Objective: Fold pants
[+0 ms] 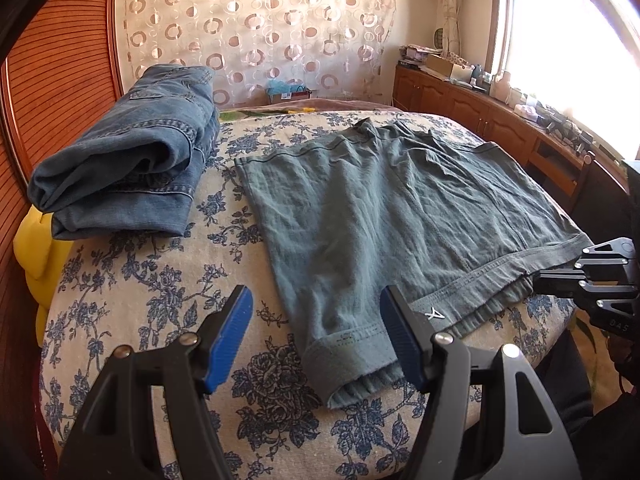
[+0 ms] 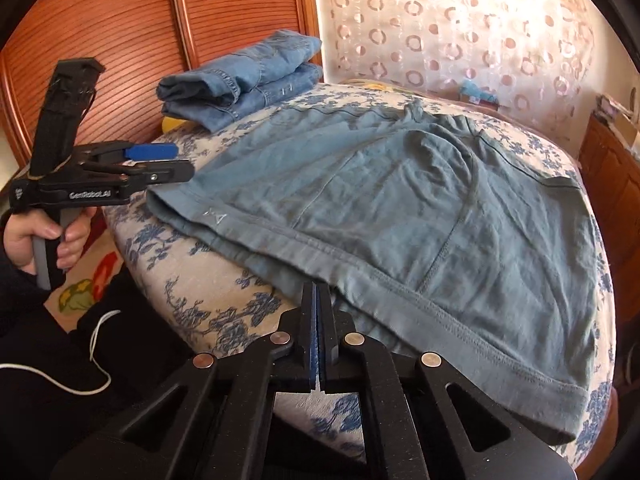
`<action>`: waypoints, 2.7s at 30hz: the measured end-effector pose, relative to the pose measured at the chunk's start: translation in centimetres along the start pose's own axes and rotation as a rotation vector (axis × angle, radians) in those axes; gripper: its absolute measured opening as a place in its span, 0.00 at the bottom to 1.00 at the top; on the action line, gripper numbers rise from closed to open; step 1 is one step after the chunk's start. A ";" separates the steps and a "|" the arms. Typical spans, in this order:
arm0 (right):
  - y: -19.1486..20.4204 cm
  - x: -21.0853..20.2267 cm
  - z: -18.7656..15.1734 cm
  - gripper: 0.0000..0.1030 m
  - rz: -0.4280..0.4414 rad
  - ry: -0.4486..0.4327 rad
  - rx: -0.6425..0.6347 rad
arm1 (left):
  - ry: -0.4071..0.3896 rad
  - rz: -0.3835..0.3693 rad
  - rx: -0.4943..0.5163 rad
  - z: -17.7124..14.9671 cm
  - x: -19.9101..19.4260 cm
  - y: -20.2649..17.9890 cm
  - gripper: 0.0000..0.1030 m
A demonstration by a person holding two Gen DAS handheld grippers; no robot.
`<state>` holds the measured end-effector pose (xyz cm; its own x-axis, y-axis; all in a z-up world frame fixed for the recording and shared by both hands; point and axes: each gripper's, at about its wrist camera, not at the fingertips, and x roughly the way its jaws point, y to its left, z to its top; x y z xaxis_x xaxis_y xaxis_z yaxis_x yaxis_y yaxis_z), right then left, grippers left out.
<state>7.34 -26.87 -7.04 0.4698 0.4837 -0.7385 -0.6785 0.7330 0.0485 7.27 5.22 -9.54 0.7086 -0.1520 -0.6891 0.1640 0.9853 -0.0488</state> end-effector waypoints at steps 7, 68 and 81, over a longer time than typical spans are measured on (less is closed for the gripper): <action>-0.2 0.0 0.1 0.08 -0.085 -0.015 -0.019 | 0.003 0.001 0.005 -0.1 0.1 -0.3 0.64; 0.7 0.2 0.7 0.00 -0.044 0.024 -0.032 | 0.054 0.023 0.011 -1.6 1.3 0.1 0.64; -1.0 -2.1 -0.6 0.15 -0.065 -0.005 0.046 | 0.065 0.052 0.012 -1.9 1.1 0.8 0.64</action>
<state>6.69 -28.96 -5.96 0.5152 0.4364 -0.7377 -0.6196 0.7843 0.0313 6.88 6.03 -11.69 0.6704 -0.0948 -0.7359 0.1362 0.9907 -0.0035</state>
